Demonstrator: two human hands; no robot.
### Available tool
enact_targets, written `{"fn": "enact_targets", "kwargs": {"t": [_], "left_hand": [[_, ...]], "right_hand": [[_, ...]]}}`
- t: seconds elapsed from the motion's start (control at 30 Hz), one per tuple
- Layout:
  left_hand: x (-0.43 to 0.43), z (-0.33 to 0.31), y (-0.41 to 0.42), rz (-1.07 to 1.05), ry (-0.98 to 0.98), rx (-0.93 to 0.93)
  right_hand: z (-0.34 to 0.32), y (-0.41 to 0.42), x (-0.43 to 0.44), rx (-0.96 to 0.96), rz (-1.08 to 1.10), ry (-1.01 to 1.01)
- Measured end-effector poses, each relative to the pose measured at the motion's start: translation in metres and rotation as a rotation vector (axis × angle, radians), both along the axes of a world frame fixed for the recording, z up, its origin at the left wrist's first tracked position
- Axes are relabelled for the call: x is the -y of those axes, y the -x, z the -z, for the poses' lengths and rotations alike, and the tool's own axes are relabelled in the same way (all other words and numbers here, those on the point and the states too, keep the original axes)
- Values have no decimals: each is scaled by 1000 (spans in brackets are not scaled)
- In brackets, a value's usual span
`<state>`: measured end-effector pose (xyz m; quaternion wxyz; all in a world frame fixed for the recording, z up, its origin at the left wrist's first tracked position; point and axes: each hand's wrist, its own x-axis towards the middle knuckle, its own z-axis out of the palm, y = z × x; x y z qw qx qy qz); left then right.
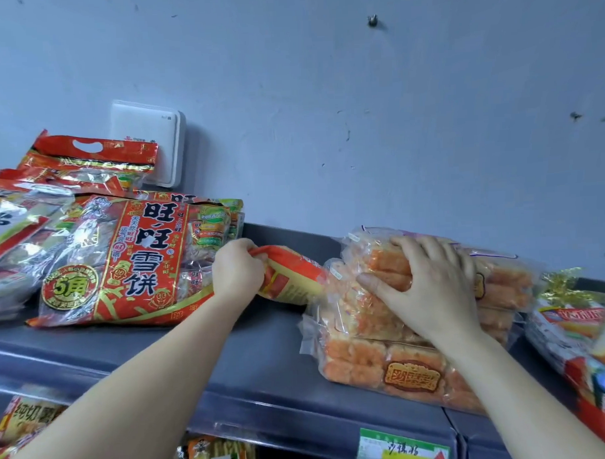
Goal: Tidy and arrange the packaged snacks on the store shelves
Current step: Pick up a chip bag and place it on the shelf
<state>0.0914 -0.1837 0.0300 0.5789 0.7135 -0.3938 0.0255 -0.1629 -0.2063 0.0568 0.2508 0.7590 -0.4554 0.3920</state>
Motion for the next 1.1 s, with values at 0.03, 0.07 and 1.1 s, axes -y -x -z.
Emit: {"fn": "enact_targets", "kwargs": {"t": [0.03, 0.07, 1.1], "left_hand": [[0, -2, -1, -5, 64, -45], [1, -3, -2, -9, 126, -89], [-143, -41, -11, 591, 836, -748]], "right_hand": [[1, 0, 0, 0, 0, -1], [2, 1, 0, 0, 0, -1], [-4, -56, -81, 537, -870, -562]]}}
